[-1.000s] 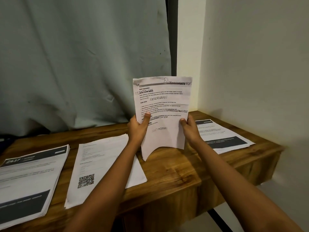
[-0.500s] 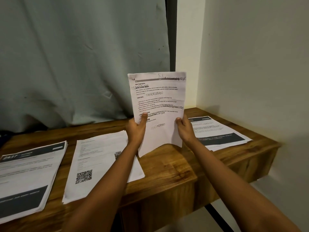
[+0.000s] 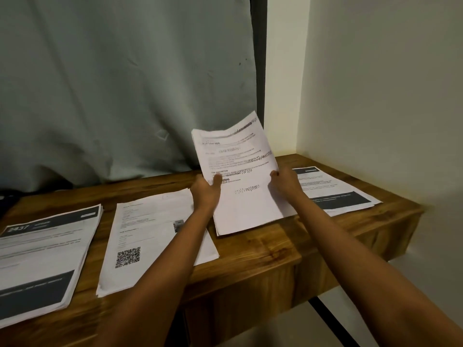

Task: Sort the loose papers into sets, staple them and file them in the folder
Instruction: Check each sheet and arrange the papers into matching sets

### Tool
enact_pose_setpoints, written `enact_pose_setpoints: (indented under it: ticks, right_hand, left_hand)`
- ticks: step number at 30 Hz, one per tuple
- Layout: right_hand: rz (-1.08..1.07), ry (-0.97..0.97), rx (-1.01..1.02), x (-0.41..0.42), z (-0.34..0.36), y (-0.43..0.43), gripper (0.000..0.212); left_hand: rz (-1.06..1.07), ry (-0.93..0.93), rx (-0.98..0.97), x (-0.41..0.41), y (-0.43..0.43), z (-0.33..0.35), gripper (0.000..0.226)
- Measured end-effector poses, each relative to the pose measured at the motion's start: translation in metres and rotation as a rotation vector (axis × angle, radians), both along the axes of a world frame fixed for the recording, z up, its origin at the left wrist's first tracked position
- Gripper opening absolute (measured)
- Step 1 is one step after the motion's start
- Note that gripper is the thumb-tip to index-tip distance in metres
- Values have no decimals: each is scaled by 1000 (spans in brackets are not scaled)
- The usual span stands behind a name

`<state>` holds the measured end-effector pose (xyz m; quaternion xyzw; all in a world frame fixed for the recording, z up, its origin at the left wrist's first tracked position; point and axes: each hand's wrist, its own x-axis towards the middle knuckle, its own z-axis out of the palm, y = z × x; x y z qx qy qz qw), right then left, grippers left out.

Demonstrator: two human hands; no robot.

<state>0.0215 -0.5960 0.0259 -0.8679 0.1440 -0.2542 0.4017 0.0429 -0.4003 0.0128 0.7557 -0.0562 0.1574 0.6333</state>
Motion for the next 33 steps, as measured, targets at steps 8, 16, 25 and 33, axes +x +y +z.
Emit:
enact_pose_setpoints:
  ticks: [8,16,25,33]
  right_hand:
    - [-78,195,-127,5,-28,1,26]
    - [-106,181,-268,6,-52,6,23]
    - [-163,1,-288,5,-36,-30,36]
    - [-348,87,-138,-9,-41,-126,38]
  left_hand:
    - [82,-9,392,-6,-12,-37,51]
    - [134,103,640,-24,-21,-45,53]
    - [68,18,834,-32,-40,-17,65]
    - [-379,147,457,-40,-96,3,46]
